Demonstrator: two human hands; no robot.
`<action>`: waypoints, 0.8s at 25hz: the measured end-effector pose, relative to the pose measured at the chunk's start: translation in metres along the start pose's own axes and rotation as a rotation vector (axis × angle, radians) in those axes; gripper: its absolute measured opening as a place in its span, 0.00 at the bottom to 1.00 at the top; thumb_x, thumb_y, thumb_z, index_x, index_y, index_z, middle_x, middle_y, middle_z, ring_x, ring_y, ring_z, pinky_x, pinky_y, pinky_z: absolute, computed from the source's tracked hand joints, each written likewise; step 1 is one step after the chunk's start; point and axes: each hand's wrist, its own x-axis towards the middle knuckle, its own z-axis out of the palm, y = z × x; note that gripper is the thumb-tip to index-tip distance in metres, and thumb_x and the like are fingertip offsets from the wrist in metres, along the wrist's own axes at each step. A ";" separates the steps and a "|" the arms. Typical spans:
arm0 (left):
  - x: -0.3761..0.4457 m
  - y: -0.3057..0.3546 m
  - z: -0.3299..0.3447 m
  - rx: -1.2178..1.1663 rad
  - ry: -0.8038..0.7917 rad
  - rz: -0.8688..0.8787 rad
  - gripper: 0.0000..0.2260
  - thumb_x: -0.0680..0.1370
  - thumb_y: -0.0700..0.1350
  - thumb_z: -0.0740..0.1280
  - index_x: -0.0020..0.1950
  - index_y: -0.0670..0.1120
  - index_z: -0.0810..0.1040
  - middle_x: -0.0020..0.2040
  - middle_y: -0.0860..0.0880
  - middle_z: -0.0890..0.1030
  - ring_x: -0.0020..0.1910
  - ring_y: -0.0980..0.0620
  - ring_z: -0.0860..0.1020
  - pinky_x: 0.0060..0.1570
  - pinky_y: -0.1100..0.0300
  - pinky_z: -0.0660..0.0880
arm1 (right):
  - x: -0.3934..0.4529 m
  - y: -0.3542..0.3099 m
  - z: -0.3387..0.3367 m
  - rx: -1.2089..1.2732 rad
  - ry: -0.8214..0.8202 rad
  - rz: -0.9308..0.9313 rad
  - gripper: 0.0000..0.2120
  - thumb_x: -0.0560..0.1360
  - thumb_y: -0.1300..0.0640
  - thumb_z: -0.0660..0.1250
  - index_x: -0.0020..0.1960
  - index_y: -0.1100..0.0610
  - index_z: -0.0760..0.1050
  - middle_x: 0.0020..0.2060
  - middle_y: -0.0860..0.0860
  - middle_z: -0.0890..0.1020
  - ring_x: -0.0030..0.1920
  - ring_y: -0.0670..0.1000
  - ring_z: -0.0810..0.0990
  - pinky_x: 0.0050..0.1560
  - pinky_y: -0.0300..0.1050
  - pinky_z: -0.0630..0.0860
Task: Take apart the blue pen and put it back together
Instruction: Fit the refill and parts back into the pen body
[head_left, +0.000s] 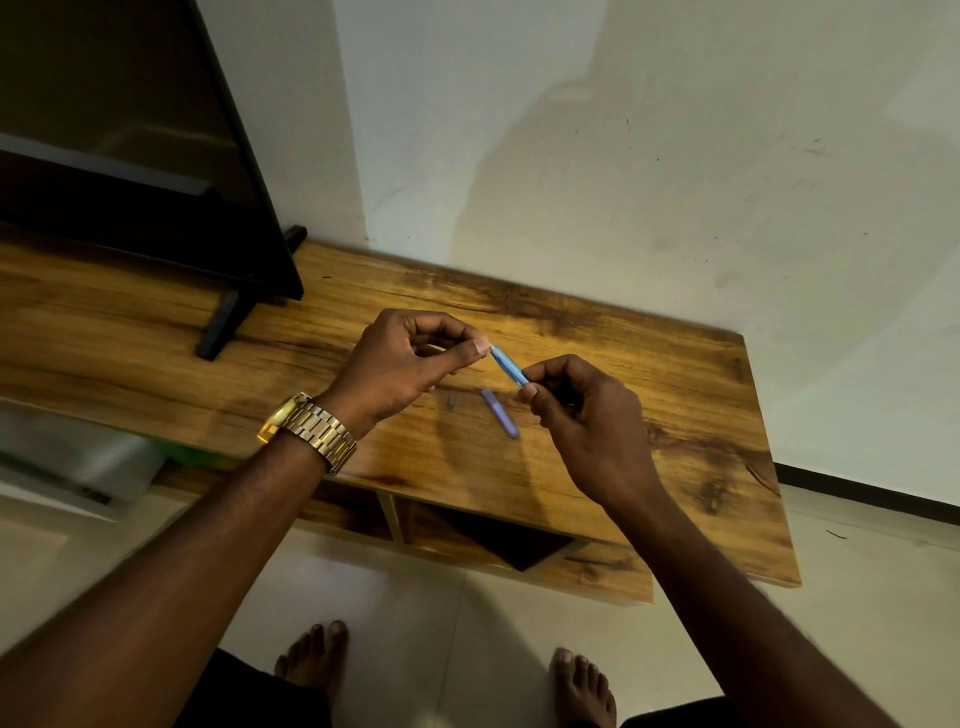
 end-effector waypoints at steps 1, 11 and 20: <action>0.000 -0.001 0.000 0.035 0.043 -0.022 0.07 0.77 0.53 0.78 0.52 0.52 0.90 0.48 0.55 0.91 0.45 0.59 0.88 0.37 0.64 0.79 | 0.001 -0.001 -0.001 0.014 0.013 0.007 0.06 0.83 0.56 0.74 0.59 0.51 0.84 0.45 0.41 0.88 0.47 0.40 0.87 0.49 0.43 0.85; -0.011 -0.018 0.040 0.897 0.055 -0.043 0.08 0.80 0.48 0.76 0.58 0.51 0.87 0.53 0.51 0.88 0.54 0.50 0.85 0.54 0.49 0.83 | 0.003 -0.001 -0.013 0.143 0.076 0.113 0.05 0.82 0.55 0.74 0.58 0.49 0.85 0.48 0.46 0.90 0.49 0.47 0.88 0.56 0.58 0.87; 0.003 -0.018 0.034 0.172 0.125 -0.052 0.09 0.84 0.44 0.71 0.63 0.50 0.88 0.54 0.51 0.90 0.50 0.53 0.87 0.51 0.61 0.84 | 0.002 0.000 -0.017 0.161 0.081 0.128 0.04 0.83 0.55 0.74 0.57 0.49 0.85 0.47 0.47 0.90 0.48 0.48 0.89 0.55 0.61 0.86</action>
